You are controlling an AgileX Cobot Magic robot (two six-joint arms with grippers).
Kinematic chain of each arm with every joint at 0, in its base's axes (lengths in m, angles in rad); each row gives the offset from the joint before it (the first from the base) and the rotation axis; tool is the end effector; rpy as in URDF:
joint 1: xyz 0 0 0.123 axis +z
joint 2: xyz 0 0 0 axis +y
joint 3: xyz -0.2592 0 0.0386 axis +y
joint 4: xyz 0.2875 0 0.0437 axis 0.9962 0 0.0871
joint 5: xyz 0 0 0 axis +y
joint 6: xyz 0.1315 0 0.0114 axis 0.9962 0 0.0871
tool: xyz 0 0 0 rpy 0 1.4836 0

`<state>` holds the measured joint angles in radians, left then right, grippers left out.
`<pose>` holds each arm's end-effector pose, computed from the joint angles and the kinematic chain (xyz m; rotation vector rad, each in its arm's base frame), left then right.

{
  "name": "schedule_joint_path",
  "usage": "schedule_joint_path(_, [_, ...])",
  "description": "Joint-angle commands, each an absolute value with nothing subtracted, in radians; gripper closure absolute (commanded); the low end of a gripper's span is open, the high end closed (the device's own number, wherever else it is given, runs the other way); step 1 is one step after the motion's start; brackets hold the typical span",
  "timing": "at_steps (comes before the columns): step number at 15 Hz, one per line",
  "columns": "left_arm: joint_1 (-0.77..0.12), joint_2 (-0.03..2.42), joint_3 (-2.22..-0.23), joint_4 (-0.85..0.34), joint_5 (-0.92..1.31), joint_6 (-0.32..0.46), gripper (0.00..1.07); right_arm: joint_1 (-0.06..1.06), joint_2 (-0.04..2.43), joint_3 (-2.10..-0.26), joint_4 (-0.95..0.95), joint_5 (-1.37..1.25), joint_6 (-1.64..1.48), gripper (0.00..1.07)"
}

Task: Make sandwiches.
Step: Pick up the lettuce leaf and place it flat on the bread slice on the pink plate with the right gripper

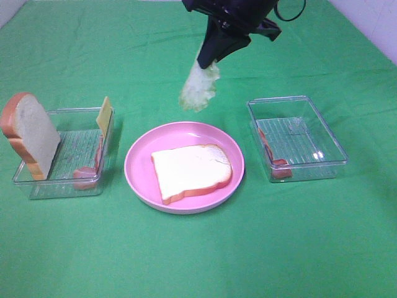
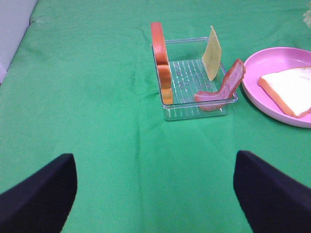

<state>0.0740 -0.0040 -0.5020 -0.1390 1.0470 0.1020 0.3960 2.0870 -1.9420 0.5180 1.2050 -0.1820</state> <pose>0.0898 -0.0092 0.2811 0.0340 2.0170 -0.0541 0.4314 0.2466 0.2214 -0.6444 2.7193 0.7735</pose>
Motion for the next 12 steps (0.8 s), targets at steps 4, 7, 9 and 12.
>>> schedule_joint_path(4, [0.078,-0.025,-0.502,-0.14,1.04,0.104,0.23,0.409,2.235,-1.945,0.739,1.293,-0.301,1.07])
schedule_joint_path(7, [0.078,-0.025,-0.502,-0.14,1.04,0.104,0.23,0.463,2.279,-1.945,0.704,1.293,-0.316,1.07])
schedule_joint_path(9, [0.078,-0.025,-0.502,-0.14,1.04,0.104,0.23,0.505,2.284,-1.929,0.615,1.293,-0.311,1.07])
schedule_joint_path(12, [0.078,-0.025,-0.502,-0.14,1.04,0.104,0.23,0.512,2.284,-1.925,0.469,1.293,-0.203,1.07])
